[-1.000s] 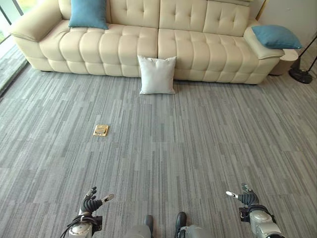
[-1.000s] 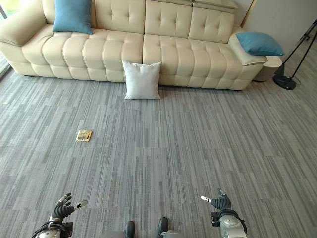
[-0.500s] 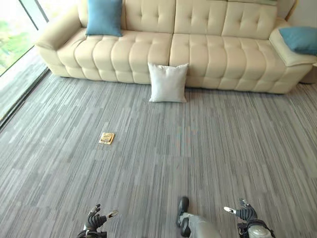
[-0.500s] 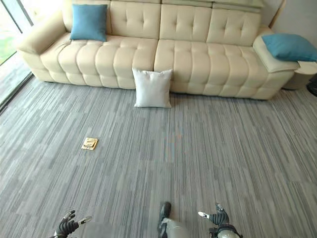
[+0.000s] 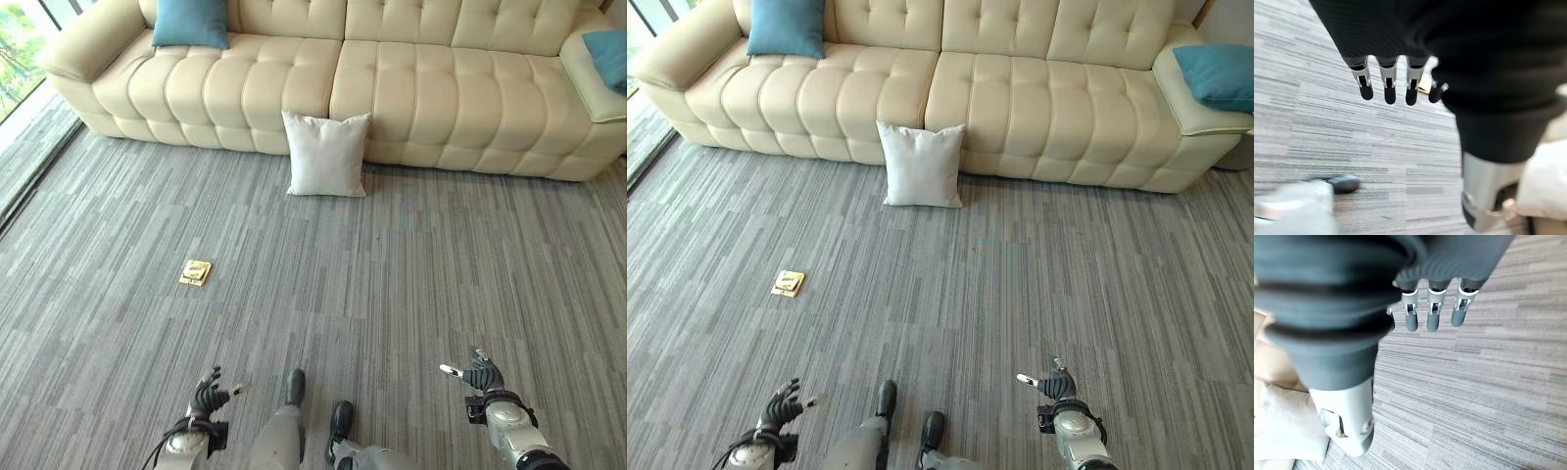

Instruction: Pick up all the scattered cushions and arrange them neatly on the sofa.

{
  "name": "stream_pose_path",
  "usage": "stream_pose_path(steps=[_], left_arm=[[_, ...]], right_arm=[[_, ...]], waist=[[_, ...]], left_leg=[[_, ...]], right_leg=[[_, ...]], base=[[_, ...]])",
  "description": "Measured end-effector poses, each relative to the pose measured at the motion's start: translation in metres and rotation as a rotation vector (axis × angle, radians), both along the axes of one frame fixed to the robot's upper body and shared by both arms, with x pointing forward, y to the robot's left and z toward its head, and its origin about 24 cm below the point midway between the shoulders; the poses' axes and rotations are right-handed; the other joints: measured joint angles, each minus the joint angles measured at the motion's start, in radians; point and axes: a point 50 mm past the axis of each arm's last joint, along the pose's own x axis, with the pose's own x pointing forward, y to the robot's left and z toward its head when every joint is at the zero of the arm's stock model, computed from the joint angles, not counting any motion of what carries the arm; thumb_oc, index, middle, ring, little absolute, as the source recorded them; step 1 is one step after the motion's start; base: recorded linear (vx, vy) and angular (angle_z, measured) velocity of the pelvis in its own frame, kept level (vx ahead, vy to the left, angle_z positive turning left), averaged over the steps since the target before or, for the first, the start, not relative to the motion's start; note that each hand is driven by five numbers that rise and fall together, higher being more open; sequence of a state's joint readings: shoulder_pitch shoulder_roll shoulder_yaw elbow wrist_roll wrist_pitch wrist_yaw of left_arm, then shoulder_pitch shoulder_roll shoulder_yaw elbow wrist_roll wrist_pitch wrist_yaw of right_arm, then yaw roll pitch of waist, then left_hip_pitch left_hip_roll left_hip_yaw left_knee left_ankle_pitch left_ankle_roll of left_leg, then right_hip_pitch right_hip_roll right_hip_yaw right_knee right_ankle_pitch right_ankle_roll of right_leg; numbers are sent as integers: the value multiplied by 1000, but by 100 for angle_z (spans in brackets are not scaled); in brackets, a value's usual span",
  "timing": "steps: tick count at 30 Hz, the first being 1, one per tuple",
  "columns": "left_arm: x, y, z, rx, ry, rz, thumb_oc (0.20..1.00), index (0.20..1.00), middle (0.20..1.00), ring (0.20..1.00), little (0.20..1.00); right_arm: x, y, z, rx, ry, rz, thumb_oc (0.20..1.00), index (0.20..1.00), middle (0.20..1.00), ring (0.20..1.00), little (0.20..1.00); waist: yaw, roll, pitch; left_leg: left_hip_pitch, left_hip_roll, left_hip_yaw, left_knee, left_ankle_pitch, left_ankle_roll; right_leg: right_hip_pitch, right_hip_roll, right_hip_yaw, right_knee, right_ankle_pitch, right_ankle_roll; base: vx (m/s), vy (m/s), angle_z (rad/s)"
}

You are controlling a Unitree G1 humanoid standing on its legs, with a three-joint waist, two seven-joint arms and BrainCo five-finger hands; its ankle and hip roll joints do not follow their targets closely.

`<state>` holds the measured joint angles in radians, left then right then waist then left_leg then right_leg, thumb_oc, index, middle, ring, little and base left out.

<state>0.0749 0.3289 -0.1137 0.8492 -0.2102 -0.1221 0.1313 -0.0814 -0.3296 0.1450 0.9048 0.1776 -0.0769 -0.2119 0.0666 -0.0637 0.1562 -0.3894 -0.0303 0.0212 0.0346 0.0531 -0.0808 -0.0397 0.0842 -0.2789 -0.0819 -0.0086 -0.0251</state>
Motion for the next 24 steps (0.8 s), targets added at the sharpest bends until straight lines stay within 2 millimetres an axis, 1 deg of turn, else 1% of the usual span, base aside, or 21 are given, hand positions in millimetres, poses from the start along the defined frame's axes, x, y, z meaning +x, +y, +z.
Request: stream_pose_path(steps=[2, 3, 4, 5, 6, 7, 8, 10, 11, 12, 13, 14, 15, 16, 17, 18, 19, 20, 21, 23, 24], left_arm=[[1, 2, 1, 10, 0, -1, 1000, 1000, 1000, 1000, 1000], [0, 2, 1, 18, 1, -9, 1000, 1000, 1000, 1000, 1000], [-3, 2, 0, 24, 9, -15, 1000, 1000, 1000, 1000, 1000], [-7, 2, -2, 25, 22, -14, 1000, 1000, 1000, 1000, 1000], [-18, 4, -5, 26, 48, -2, 1000, 1000, 1000, 1000, 1000], [-13, 7, -2, 38, 36, -9, 1000, 1000, 1000, 1000, 1000], [-8, 9, 1, 44, 24, -15, 1000, 1000, 1000, 1000, 1000], [-2, 13, 6, 56, 2, -25, 1000, 1000, 1000, 1000, 1000], [0, 16, 8, 65, -4, -29, 1000, 1000, 1000, 1000, 1000], [3, 22, 12, 83, -12, -33, 1000, 1000, 1000, 1000, 1000], [6, 28, 16, 98, -23, -26, 1000, 1000, 1000, 1000, 1000], [6, 33, 18, 112, -27, -15, 1000, 1000, 1000, 1000, 1000], [5, 39, 20, 124, -25, -9, 1000, 1000, 1000, 1000, 1000], [9, 37, 21, 121, -32, -9, 1000, 1000, 1000, 1000, 1000], [6, 34, 16, 109, -11, -3, 1000, 1000, 1000, 1000, 1000], [-1, 33, 10, 100, 20, 9, 1000, 1000, 1000, 1000, 1000], [-7, 30, 4, 91, 53, 26, 1000, 1000, 1000, 1000, 1000], [-12, 27, 1, 82, 68, 21, 1000, 1000, 1000, 1000, 1000], [-16, 27, -1, 78, 79, 28, 1000, 1000, 1000, 1000, 1000], [-20, 25, -4, 73, 93, 39, 1000, 1000, 1000, 1000, 1000], [-20, 25, -4, 75, 95, 39, 1000, 1000, 1000, 1000, 1000]], right_arm=[[-2, 1, -2, 2, 13, -5, 1000, 1000, 1000, 1000, 1000], [-4, 1, -3, 4, 18, -8, 1000, 1000, 1000, 1000, 1000], [-4, 1, -3, 5, 15, -7, 1000, 1000, 1000, 1000, 1000], [-3, 1, -3, 5, 11, -6, 1000, 1000, 1000, 1000, 1000], [-6, 2, -4, 12, 17, -13, 1000, 1000, 1000, 1000, 1000], [-13, 5, -9, 23, 36, -11, 1000, 1000, 1000, 1000, 1000], [-16, 6, -10, 30, 44, -11, 1000, 1000, 1000, 1000, 1000], [-19, 9, -11, 42, 46, -9, 1000, 1000, 1000, 1000, 1000], [-20, 11, -11, 49, 46, 1, 1000, 1000, 1000, 1000, 1000], [-18, 15, -10, 60, 34, 12, 1000, 1000, 1000, 1000, 1000], [-14, 20, -9, 74, 22, 17, 1000, 1000, 1000, 1000, 1000], [-14, 24, -10, 86, 20, 20, 1000, 1000, 1000, 1000, 1000], [-10, 31, -9, 103, 7, 25, 1000, 1000, 1000, 1000, 1000], [-9, 35, -8, 118, -3, 34, 1000, 1000, 1000, 1000, 1000], [-7, 38, -8, 125, -8, 41, 1000, 1000, 1000, 1000, 1000], [-7, 39, -8, 126, -7, 48, 1000, 1000, 1000, 1000, 1000], [1, 41, -3, 116, -26, 81, 1000, 1000, 1000, 1000, 1000], [-4, 42, -6, 118, -8, 82, 1000, 1000, 1000, 1000, 1000], [-13, 41, -10, 118, 14, 75, 1000, 1000, 1000, 1000, 1000], [-25, 38, -17, 113, 55, 60, 1000, 1000, 1000, 1000, 1000], [-29, 37, -19, 112, 73, 55, 1000, 1000, 1000, 1000, 1000]], waist=[[12, 2, 1], [22, 2, 0], [33, 4, -1], [34, 6, -2], [25, 25, -14], [16, -4, -23], [16, -19, -24], [16, -31, -31], [14, -39, -36], [14, -44, -37], [17, -52, -40], [19, -58, -48], [24, -63, -53], [13, -60, -51], [10, -39, -41], [-1, -31, -36], [-13, -24, -26], [-37, -27, -16], [-40, -32, -15], [-55, -32, -14], [-61, -32, -16]], left_leg=[[-24, -3, 34, -3, 24, 15], [-17, 3, 44, -6, 44, 42], [1, 7, 44, -18, 67, 64], [37, 7, 42, -22, 66, 66], [85, 15, 46, -12, 111, 144], [105, -7, 48, -3, 89, 154], [122, -19, 55, 0, 59, 165], [155, -33, 62, 20, 31, 176], [166, -42, 69, 35, 0, 184], [165, -47, 71, 68, -31, 194], [178, -50, 89, 69, -28, 200], [189, -53, 94, 68, -44, 179], [204, -64, 84, 61, -73, 181], [212, -71, 57, 57, -91, 191], [242, -65, 42, 40, -93, 192], [268, -66, 43, 28, -105, 202], [273, -64, 46, 54, -136, 216], [308, -76, 42, 59, -160, 214], [340, -86, 35, 75, -200, 209], [376, -99, -3, 120, -271, 196], [399, -101, -21, 121, -286, 194]], right_leg=[[30, 12, 10, 0, -32, 2], [46, 18, 14, 3, -22, -14], [68, 23, 37, 6, -28, -4], [104, 22, 54, 6, -43, 17], [129, 22, 65, 78, -108, 52], [130, -7, 71, 115, -133, 66], [124, -25, 88, 152, -143, 71], [92, -76, 92, 304, -206, 113], [73, -111, 96, 366, -192, 123], [19, -134, 130, 510, -205, 146], [-33, -165, 114, 633, -214, 162], [-49, -186, 114, 636, -214, 172], [-73, -221, 114, 605, -218, 180], [-112, -233, 118, 576, -233, 175], [-162, -232, 117, 493, -229, 163], [-217, -230, 109, 406, -181, 166], [-301, -233, 92, 325, -98, 183], [-362, -232, 81, 212, -22, 190], [-402, -230, 76, 159, 23, 183], [-422, -230, 18, 111, 44, 193], [-423, -227, -2, 115, 47, 188]], base=[[285, 147, -3], [351, 211, -34], [357, 211, -53], [451, 267, -61], [404, 241, -35], [403, 241, -22], [283, 183, -6], [223, 213, -18], [140, 167, -18], [130, 98, -11], [146, 72, -6], [343, 133, -12], [362, 118, -6], [488, 122, -1], [384, 61, 3], [453, 44, 1], [477, 1, 10], [632, -36, 20], [643, -70, 25], [510, -93, 47], [438, -101, 87]])
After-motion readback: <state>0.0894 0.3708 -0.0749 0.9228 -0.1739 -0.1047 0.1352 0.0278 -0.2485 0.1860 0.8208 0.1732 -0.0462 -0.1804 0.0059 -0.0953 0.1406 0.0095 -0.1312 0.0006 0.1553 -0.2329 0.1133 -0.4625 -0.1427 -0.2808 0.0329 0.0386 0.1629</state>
